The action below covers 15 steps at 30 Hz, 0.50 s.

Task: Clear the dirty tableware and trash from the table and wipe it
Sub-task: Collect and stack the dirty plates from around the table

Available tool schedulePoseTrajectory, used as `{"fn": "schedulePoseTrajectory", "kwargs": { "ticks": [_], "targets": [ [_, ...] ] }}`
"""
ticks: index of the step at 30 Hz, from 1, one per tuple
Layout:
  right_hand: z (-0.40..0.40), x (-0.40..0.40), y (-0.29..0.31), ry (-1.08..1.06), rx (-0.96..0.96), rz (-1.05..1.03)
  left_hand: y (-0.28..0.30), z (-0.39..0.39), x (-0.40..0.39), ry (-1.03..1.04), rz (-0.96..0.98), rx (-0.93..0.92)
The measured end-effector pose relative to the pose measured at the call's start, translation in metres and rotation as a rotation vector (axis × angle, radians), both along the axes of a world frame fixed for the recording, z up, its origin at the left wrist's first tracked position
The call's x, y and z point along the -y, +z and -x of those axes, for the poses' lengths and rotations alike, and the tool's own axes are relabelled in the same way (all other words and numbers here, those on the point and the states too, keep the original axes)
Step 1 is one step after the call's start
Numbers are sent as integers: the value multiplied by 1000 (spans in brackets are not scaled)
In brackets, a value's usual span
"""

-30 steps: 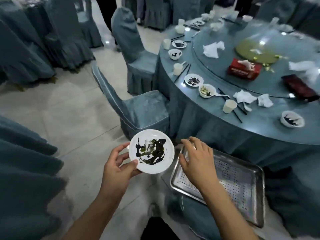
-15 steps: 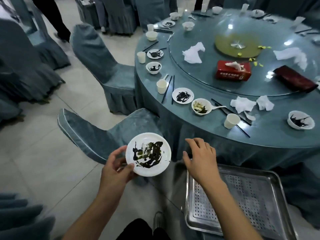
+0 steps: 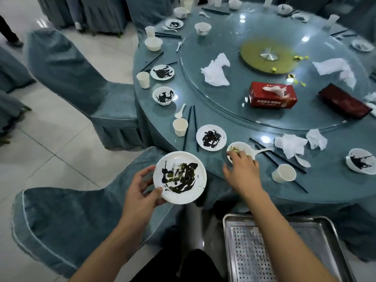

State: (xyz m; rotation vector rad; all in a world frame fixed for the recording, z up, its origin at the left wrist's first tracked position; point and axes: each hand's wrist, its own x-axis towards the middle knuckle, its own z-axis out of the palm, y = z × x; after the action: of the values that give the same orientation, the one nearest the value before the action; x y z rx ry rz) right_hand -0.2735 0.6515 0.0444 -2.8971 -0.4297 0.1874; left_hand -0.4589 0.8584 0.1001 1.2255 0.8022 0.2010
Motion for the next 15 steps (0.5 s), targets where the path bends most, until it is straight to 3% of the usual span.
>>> {"fn": "schedulePoseTrajectory", "kwargs": {
  "ticks": [7, 15],
  "targets": [
    [-104, -32, -25, -36, -125, 144, -9, -53, -33, -57, -17, -67],
    [-182, -54, -66, -81, -290, 294, -8, -76, -46, 38, -43, -136]
  ]
}}
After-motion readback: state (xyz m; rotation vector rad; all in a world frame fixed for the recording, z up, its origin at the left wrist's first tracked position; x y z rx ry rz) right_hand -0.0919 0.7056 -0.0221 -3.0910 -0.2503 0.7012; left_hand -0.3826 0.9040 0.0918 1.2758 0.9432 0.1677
